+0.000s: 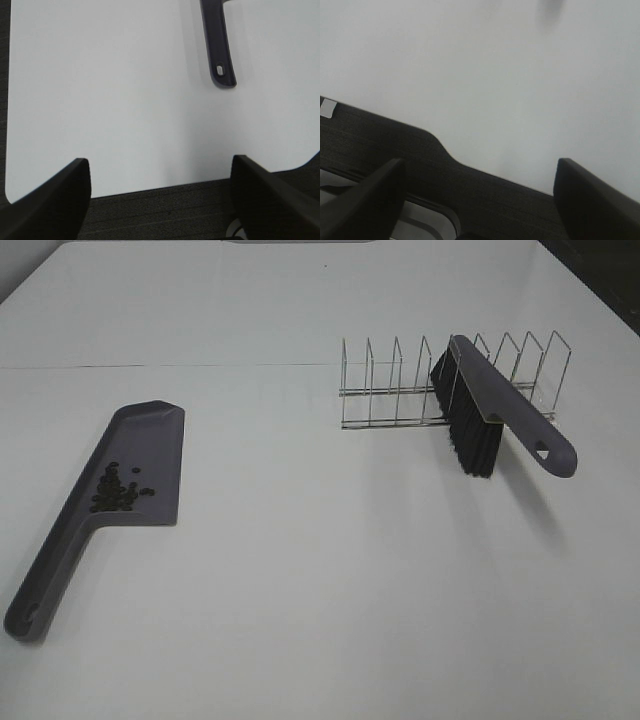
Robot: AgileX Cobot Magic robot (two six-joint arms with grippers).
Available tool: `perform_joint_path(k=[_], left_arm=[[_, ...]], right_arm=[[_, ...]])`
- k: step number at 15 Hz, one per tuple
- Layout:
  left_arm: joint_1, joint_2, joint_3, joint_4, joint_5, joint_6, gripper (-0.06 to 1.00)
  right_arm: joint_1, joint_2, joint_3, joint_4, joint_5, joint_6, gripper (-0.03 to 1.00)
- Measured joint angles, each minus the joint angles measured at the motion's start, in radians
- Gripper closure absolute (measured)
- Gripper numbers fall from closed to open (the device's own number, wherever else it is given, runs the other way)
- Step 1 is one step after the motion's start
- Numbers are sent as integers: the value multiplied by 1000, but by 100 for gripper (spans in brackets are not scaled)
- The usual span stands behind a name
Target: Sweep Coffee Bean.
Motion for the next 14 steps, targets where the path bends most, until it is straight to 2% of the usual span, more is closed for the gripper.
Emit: perform_joint_path(k=[2, 5, 6, 9, 11, 14], left_arm=[[0, -71, 19, -8, -25, 1, 24], [0, -184, 54, -48, -135, 32, 24], [0, -203, 57, -77, -137, 75, 24], [0, -219, 57, -247, -139, 281, 24], [0, -219, 57, -270, -138, 317, 24], [0, -219, 57, -262, -138, 306, 24]], right_arm=[[0, 0, 0, 2, 0, 0, 21], [0, 0, 0, 2, -1, 0, 21], [0, 0, 0, 2, -3, 0, 21], [0, 0, 15, 8, -22, 0, 21], [0, -3, 15, 8, -23, 0, 21], [0, -105, 15, 2, -27, 0, 21]])
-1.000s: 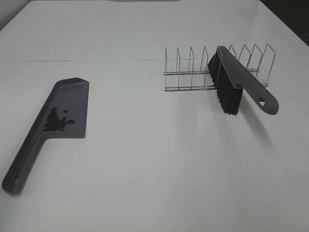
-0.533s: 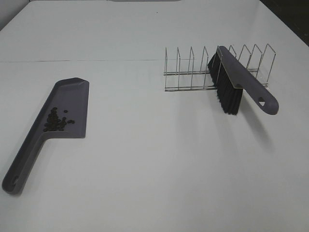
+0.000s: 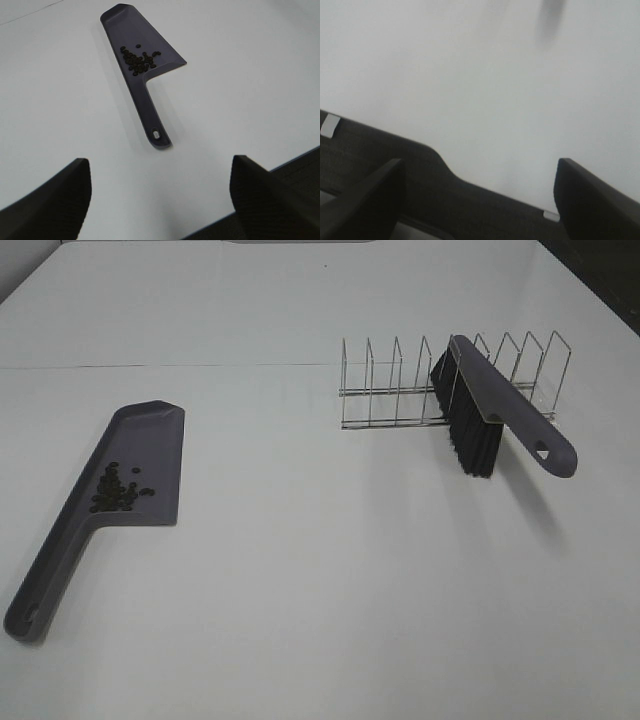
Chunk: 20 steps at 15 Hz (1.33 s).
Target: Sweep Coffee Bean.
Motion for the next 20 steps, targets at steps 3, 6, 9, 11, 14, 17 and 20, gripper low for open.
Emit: perform_joint_path(k=[3, 6, 9, 11, 14, 17, 20], left_arm=[[0, 0, 0, 2, 0, -6, 24], [0, 0, 0, 4, -1, -10, 24], [0, 0, 0, 5, -1, -43, 24], [0, 0, 0, 5, -1, -47, 24], [0, -58, 0, 5, -1, -48, 24], [0, -189, 1, 5, -1, -48, 24], [0, -219, 1, 5, -1, -53, 24]], right_arm=[[2, -304, 0, -2, -1, 0, 21], [4, -290, 0, -4, -1, 0, 21], [4, -291, 0, -1, -1, 0, 21], [4, -299, 0, 0, -1, -1, 21], [4, -312, 0, -1, -1, -1, 21], [4, -312, 0, -1, -1, -1, 21], [4, -312, 0, -1, -1, -1, 21]])
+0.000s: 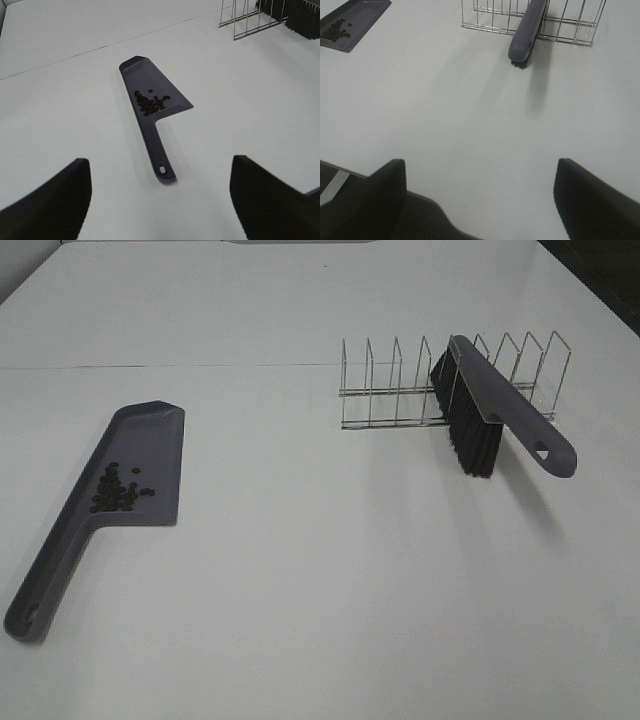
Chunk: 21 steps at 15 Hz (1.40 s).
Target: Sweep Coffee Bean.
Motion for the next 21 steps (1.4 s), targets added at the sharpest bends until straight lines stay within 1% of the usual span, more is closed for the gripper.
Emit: perform_joint_path(k=[12, 14, 15, 16, 18, 21], left_arm=[[0, -3, 0, 5, 0, -7, 24], [32, -3, 0, 5, 0, -7, 24], [78, -3, 0, 5, 0, -7, 24], [110, -3, 0, 5, 0, -7, 24], [153, -3, 0, 5, 0, -7, 24], [156, -3, 0, 5, 0, -7, 24]], right_arm=[[0, 0, 0, 7, 0, 0, 21], [0, 0, 0, 7, 0, 0, 21], [-2, 0, 0, 7, 0, 0, 21], [-15, 0, 0, 7, 0, 0, 21], [-87, 0, 0, 7, 0, 0, 21], [-243, 0, 0, 13, 0, 0, 21]])
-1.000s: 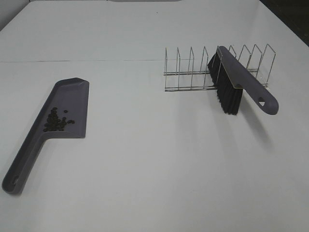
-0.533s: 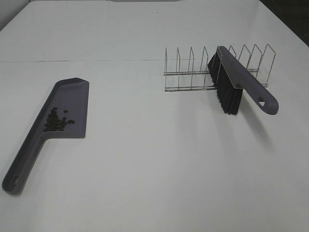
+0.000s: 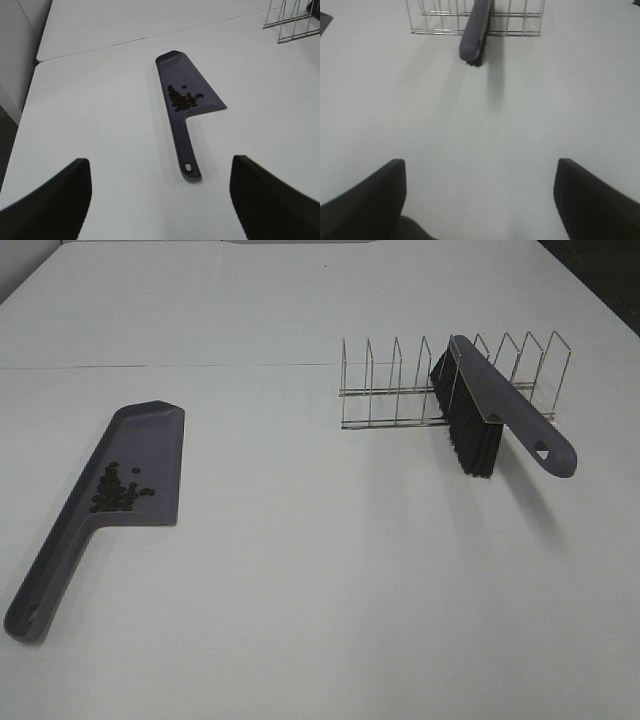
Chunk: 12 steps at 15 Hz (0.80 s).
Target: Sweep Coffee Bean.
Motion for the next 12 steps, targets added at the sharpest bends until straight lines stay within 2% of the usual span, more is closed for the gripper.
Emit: perform_joint_path(k=[3, 12], left_arm=[[0, 0, 0, 0, 0, -2, 24], [0, 0, 0, 0, 0, -2, 24]], right_arm=[[-71, 0, 0, 1, 0, 0, 21], [-71, 0, 0, 4, 0, 0, 21]])
